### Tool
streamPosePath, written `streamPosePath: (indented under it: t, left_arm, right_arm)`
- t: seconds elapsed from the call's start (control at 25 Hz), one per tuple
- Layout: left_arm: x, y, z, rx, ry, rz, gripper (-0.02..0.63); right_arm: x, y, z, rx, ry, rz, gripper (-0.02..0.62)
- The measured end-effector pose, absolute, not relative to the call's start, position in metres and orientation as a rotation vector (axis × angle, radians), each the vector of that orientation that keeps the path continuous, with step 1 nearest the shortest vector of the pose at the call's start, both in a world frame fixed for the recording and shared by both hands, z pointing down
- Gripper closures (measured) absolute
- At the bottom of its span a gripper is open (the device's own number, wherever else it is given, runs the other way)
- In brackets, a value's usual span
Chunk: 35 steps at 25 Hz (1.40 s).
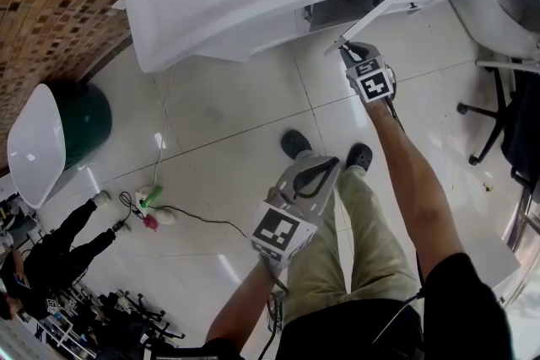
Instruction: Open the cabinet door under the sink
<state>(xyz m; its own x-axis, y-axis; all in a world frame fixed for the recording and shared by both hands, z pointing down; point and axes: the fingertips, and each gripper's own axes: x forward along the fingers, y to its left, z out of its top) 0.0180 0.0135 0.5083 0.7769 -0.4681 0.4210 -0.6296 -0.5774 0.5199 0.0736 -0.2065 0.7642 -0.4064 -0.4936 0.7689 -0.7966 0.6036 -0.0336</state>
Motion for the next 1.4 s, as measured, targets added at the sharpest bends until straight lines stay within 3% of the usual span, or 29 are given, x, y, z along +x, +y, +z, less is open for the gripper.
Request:
streamPosePath:
  t: [1.4]
  left_arm:
    - [0.173, 0.023, 0.493, 2.389, -0.599, 0.471, 0.589]
  right_arm:
    - [0.178, -0.13, 0.766, 0.91, -2.157, 0.475, 0.555]
